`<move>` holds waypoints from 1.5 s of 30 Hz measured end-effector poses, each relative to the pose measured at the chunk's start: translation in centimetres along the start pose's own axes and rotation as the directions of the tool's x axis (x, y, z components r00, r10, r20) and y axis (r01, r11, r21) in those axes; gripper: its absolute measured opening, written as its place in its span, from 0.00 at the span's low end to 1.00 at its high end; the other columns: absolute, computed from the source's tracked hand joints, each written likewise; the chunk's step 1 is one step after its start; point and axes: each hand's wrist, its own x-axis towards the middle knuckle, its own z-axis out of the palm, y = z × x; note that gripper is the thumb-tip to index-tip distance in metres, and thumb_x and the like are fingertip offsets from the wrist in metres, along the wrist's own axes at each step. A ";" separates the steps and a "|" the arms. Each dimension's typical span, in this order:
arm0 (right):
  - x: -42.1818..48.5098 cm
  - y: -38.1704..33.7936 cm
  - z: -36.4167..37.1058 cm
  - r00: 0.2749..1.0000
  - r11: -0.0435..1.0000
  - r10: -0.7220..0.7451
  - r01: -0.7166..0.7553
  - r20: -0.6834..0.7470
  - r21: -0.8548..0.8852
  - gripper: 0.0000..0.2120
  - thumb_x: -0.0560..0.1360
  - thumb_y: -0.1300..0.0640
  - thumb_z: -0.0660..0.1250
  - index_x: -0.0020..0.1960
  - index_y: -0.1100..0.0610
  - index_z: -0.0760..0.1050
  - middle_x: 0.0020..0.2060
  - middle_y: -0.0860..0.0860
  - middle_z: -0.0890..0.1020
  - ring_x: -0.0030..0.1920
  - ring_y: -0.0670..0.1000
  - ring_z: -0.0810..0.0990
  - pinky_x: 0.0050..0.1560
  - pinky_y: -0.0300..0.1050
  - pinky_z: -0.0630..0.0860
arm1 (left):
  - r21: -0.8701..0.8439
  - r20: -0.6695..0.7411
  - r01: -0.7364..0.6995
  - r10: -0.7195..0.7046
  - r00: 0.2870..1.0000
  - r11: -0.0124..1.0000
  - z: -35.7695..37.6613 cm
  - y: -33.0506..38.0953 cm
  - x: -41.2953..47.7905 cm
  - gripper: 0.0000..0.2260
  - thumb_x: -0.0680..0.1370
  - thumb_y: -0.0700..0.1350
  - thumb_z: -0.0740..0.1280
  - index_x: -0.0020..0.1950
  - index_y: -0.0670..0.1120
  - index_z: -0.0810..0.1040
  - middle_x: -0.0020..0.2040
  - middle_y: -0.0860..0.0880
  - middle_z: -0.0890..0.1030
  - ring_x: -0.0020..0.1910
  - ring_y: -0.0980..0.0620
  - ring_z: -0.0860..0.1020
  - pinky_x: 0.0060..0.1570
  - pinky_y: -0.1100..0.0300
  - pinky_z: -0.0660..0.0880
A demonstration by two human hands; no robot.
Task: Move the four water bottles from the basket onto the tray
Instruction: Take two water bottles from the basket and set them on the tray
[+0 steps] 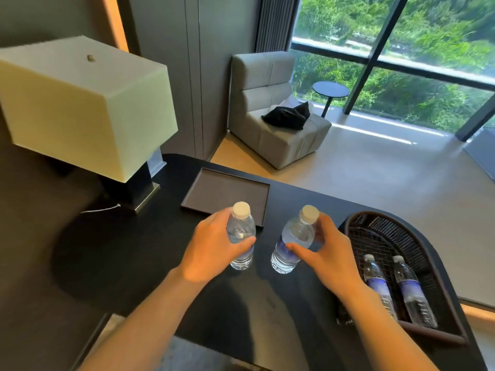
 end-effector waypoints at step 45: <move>40.1 12.1 30.4 0.985 0.987 0.162 -0.161 0.062 -0.012 0.30 0.68 0.56 0.81 0.66 0.53 0.73 0.58 0.52 0.82 0.57 0.53 0.80 0.55 0.48 0.76 | 0.103 -0.075 0.201 -0.194 0.978 0.974 3.2 -26.5 37.9 0.27 0.71 0.46 0.80 0.67 0.47 0.76 0.61 0.47 0.82 0.62 0.48 0.79 0.60 0.48 0.81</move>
